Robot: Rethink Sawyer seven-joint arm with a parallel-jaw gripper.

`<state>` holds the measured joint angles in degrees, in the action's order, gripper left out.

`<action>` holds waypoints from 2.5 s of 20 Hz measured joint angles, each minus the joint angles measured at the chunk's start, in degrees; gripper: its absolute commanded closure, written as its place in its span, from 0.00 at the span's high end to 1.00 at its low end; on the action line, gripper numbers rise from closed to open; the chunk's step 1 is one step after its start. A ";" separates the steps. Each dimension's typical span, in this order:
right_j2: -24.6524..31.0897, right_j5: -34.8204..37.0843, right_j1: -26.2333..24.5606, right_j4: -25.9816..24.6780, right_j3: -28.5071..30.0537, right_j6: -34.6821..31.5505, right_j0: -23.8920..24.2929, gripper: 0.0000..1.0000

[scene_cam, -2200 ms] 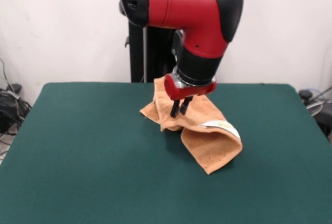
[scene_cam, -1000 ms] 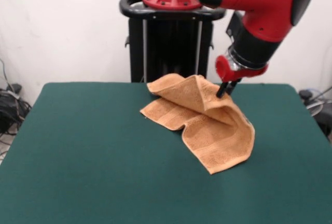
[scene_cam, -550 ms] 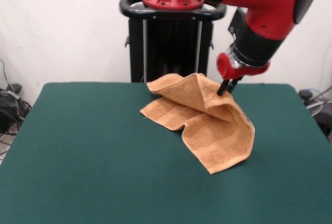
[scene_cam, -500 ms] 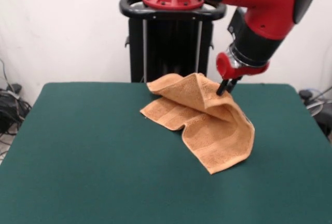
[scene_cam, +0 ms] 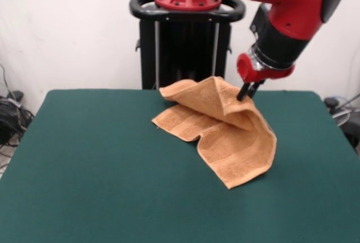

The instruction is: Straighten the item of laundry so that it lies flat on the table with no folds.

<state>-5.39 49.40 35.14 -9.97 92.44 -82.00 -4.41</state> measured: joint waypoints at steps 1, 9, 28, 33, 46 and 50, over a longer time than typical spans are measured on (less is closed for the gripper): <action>-0.17 0.08 -0.02 0.28 -0.06 0.00 -0.38 0.00; -1.77 2.69 -0.92 3.55 -2.60 -3.20 -5.06 0.00; -1.95 4.99 -0.69 7.50 -5.32 -8.95 -9.03 0.00; -2.02 4.99 -0.68 7.50 -5.37 -8.95 -9.03 0.00; -2.50 4.58 -0.73 7.49 -5.53 -8.96 -11.44 0.00; -2.62 1.54 -1.68 7.50 -5.53 -9.54 -14.59 0.00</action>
<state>-8.01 50.94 33.46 -2.48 86.91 -91.53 -19.00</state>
